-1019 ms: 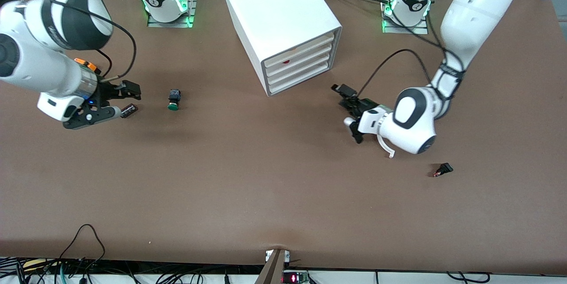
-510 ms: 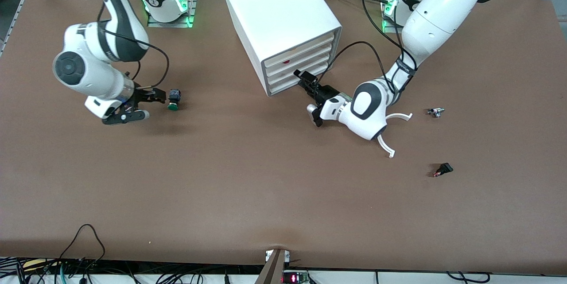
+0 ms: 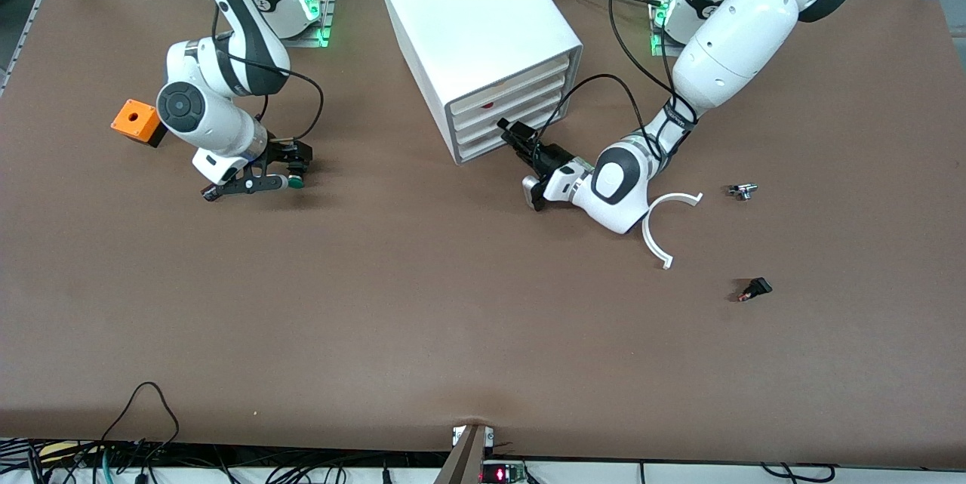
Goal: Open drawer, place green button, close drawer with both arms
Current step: 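Grasp the drawer handle with the left gripper while the right gripper grasps the button, then pull the drawer open with the left gripper while the right gripper lifts the button, then release the drawer with the left gripper while the right gripper carries the button, then lower the green button into the open drawer and open the right gripper, then withdraw the right gripper while the left gripper reaches the drawer front, then push the drawer shut into the cabinet with the left gripper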
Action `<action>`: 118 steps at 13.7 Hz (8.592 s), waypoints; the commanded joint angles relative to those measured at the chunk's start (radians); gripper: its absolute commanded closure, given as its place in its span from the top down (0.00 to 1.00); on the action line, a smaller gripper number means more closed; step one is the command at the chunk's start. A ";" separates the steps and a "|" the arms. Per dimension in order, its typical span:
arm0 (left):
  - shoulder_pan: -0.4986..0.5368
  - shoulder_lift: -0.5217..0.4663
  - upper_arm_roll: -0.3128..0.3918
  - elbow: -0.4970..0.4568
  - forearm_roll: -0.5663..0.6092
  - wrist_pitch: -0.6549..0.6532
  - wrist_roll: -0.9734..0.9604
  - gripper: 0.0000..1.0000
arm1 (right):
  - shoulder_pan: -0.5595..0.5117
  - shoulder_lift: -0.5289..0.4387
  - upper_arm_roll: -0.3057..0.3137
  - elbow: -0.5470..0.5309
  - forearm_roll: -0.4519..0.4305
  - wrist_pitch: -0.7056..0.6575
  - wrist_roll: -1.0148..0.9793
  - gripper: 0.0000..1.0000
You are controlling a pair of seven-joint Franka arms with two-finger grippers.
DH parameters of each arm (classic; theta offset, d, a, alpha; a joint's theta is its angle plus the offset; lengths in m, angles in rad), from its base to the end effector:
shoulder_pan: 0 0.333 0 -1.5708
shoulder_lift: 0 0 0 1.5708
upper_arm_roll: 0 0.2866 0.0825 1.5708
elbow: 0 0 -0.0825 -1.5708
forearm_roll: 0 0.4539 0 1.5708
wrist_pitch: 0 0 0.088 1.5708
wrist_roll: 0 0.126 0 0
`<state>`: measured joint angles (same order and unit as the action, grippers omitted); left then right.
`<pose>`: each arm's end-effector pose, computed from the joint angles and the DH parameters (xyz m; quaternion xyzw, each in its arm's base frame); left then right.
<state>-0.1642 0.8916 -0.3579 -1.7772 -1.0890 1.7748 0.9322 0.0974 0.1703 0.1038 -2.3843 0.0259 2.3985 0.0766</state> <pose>0.4580 -0.3930 0.0178 0.7184 -0.2378 -0.2439 0.6065 0.5064 0.1067 0.1316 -0.9955 -0.0518 0.0792 0.0059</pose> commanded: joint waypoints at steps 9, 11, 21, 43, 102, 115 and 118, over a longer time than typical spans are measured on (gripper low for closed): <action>-0.006 -0.019 -0.013 -0.030 -0.045 -0.005 0.037 0.08 | 0.007 0.083 0.025 -0.096 0.006 0.191 0.008 0.42; -0.005 -0.019 -0.013 -0.028 -0.051 -0.005 0.036 0.00 | 0.007 0.080 0.027 -0.096 0.006 0.186 0.006 0.15; 0.011 -0.014 0.004 0.031 -0.077 0.038 -0.015 0.00 | 0.008 0.050 0.057 0.144 0.002 0.045 -0.011 0.02; 0.035 -0.043 0.160 0.113 -0.011 -0.007 -0.343 1.00 | 0.281 0.248 0.077 0.823 0.005 -0.515 0.373 0.00; 0.005 -0.289 -0.156 -0.080 1.195 0.505 -2.058 1.00 | -0.079 -0.199 -0.107 0.643 0.040 -0.728 -0.374 1.00; -0.001 -0.183 -0.312 -0.082 1.163 0.517 -2.046 1.00 | -0.062 -0.152 -0.076 0.718 -0.018 -0.705 -0.373 1.00; -0.005 -0.183 -0.326 -0.083 1.140 0.517 -2.046 1.00 | -0.065 -0.152 -0.079 0.726 -0.024 -0.704 -0.376 1.00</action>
<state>-0.1694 0.7045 -0.6654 -1.8613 0.0736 2.2852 -1.1080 0.0306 0.0081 0.0287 -1.6844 0.0133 1.7004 -0.3073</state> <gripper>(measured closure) 0.000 0.000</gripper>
